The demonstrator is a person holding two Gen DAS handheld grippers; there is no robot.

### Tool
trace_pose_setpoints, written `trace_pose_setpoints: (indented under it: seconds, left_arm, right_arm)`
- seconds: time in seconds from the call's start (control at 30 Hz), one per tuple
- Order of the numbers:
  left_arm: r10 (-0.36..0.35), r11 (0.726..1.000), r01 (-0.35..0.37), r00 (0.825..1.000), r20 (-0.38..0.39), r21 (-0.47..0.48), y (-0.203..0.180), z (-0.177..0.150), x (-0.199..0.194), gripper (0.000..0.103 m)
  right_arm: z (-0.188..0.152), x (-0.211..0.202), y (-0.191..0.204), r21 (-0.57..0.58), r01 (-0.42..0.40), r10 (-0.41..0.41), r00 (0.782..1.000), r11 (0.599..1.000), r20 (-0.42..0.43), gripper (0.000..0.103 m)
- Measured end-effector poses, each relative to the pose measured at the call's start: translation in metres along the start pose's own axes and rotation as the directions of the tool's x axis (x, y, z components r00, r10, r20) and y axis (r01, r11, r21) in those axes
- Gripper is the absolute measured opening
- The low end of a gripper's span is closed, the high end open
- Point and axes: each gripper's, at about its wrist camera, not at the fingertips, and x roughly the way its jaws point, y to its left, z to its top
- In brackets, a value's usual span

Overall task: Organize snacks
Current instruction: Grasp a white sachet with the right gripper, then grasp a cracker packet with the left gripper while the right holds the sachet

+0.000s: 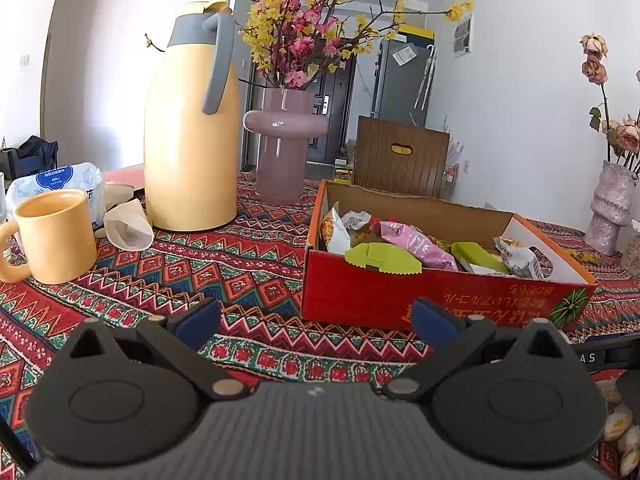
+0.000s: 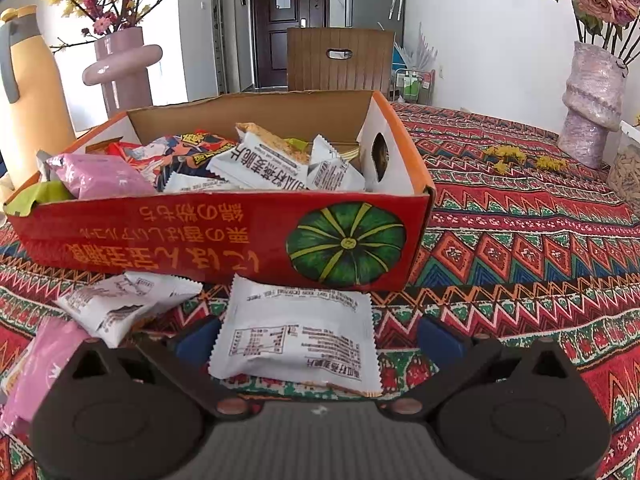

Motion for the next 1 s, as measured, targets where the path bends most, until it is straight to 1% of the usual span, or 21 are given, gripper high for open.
trace_pose_setpoints:
  seconds: [0.03, 0.07, 0.1, 0.17, 0.2, 0.23, 0.3, 0.43, 0.6, 0.7, 0.83, 1.0]
  left_arm:
    - [0.000, 1.000, 0.000, 1.000, -0.001, 0.001, 0.000, 0.000, 0.000, 0.103]
    - [0.000, 1.000, 0.000, 1.000, -0.003, 0.001, 0.000, 0.000, 0.001, 0.103]
    - [-0.001, 1.000, 0.001, 1.000, -0.004, 0.001, 0.000, 0.000, 0.001, 0.103]
    - [0.000, 1.000, 0.000, 1.000, -0.005, 0.001, 0.000, 0.000, 0.001, 0.103]
    - [0.000, 1.000, 0.000, 1.000, -0.005, 0.001, 0.000, 0.000, 0.001, 0.103]
    - [0.000, 1.000, 0.000, 1.000, -0.005, 0.001, 0.000, 0.000, 0.001, 0.103]
    - [0.000, 1.000, 0.000, 1.000, -0.007, 0.001, 0.000, 0.000, 0.002, 0.103]
    - [0.001, 1.000, -0.001, 1.000, -0.008, 0.002, 0.000, 0.000, 0.002, 0.103]
    - [0.001, 1.000, -0.001, 1.000, -0.008, 0.002, 0.000, 0.000, 0.002, 0.103]
    - [0.001, 1.000, -0.001, 1.000, -0.008, 0.002, 0.000, 0.000, 0.002, 0.103]
    - [0.007, 1.000, -0.007, 1.000, -0.015, 0.006, 0.000, -0.001, 0.003, 0.103]
    - [0.021, 1.000, -0.021, 0.999, -0.032, 0.016, -0.002, -0.001, 0.006, 0.103]
  right_arm:
    - [0.000, 0.000, 0.000, 0.004, -0.001, 0.001, 1.000, 1.000, 0.002, 0.102]
    - [0.000, -0.001, -0.001, 0.008, 0.003, -0.003, 1.000, 1.000, 0.005, 0.096]
    - [0.000, -0.003, -0.001, 0.008, 0.001, -0.001, 1.000, 1.000, 0.013, 0.083]
    - [0.000, -0.009, 0.000, -0.009, -0.029, 0.029, 0.999, 1.000, 0.030, 0.064]
    - [0.000, -0.011, 0.000, -0.011, -0.044, 0.044, 0.999, 0.999, 0.026, 0.056]
    - [0.000, -0.013, 0.000, -0.012, -0.059, 0.059, 0.998, 0.998, 0.026, 0.051]
    - [-0.002, -0.017, 0.000, -0.022, -0.064, 0.064, 0.997, 0.998, 0.031, 0.046]
    - [-0.007, -0.029, -0.002, -0.023, -0.068, 0.070, 0.995, 0.997, 0.072, 0.042]
    - [-0.018, -0.060, -0.009, -0.025, -0.039, 0.043, 0.985, 0.999, 0.166, 0.042]
    - [-0.028, -0.077, -0.016, -0.011, -0.019, 0.021, 0.978, 1.000, 0.208, 0.042]
    - [-0.041, -0.091, -0.023, 0.007, 0.003, -0.005, 0.968, 1.000, 0.249, 0.042]
    - [-0.052, -0.090, -0.031, 0.061, -0.011, -0.005, 0.965, 0.998, 0.261, 0.042]
